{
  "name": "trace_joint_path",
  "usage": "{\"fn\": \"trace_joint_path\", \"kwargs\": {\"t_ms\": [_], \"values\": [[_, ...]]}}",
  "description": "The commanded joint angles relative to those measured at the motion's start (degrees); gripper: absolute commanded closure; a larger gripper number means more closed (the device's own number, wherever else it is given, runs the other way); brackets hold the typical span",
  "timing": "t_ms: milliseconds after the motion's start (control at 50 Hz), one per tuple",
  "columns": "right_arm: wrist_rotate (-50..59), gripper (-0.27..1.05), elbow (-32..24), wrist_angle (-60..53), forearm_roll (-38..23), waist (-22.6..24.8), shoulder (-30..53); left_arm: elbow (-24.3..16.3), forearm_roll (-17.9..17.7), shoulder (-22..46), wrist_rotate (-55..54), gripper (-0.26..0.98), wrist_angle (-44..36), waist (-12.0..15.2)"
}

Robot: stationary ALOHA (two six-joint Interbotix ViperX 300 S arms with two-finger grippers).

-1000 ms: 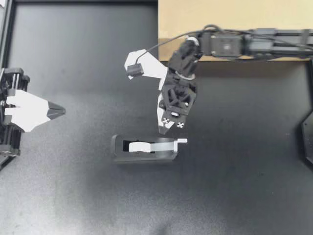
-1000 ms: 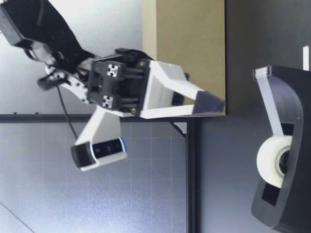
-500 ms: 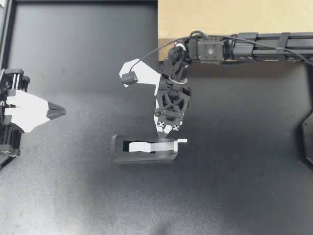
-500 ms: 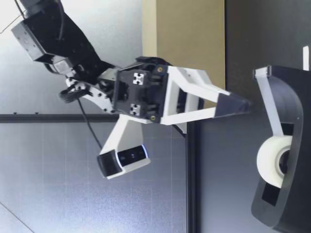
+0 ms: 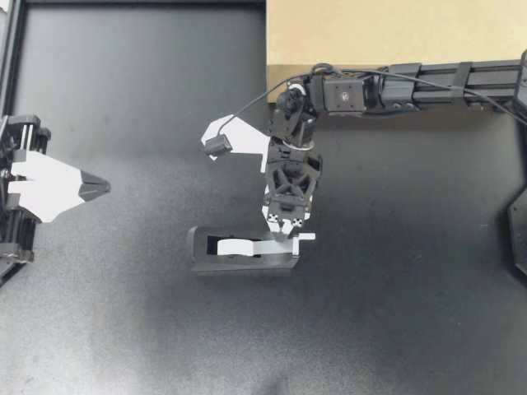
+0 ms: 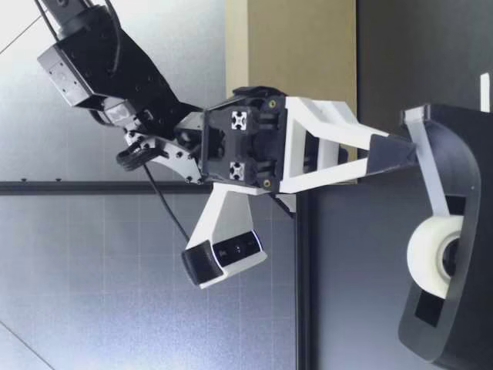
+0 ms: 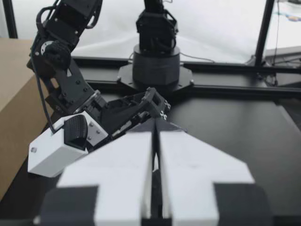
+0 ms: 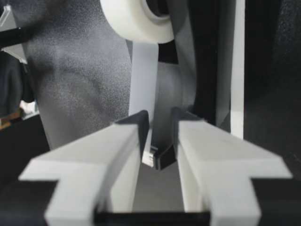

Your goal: Cut a small piece of tape from the tape dispenser then place it on the cardboard box's edge.

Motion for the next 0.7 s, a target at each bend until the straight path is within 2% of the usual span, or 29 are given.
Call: {"fn": "trace_joint_path", "kwargs": {"t_ms": [0, 540, 680], "values": [[0.1, 0.45, -1.4, 0.7, 0.5, 0.1, -1.0, -0.7, 0.0, 0.4, -0.1, 0.85, -0.6, 0.1], [-0.1, 0.46, -3.1, 2.5, 0.5, 1.7, -0.3, -0.7, 0.0, 0.4, -0.1, 0.85, -0.7, 0.1], [-0.1, 0.58, -3.3, 2.3, 0.4, 1.7, -0.8, -0.7, 0.0, 0.4, -0.1, 0.85, -0.8, 0.2]]}}
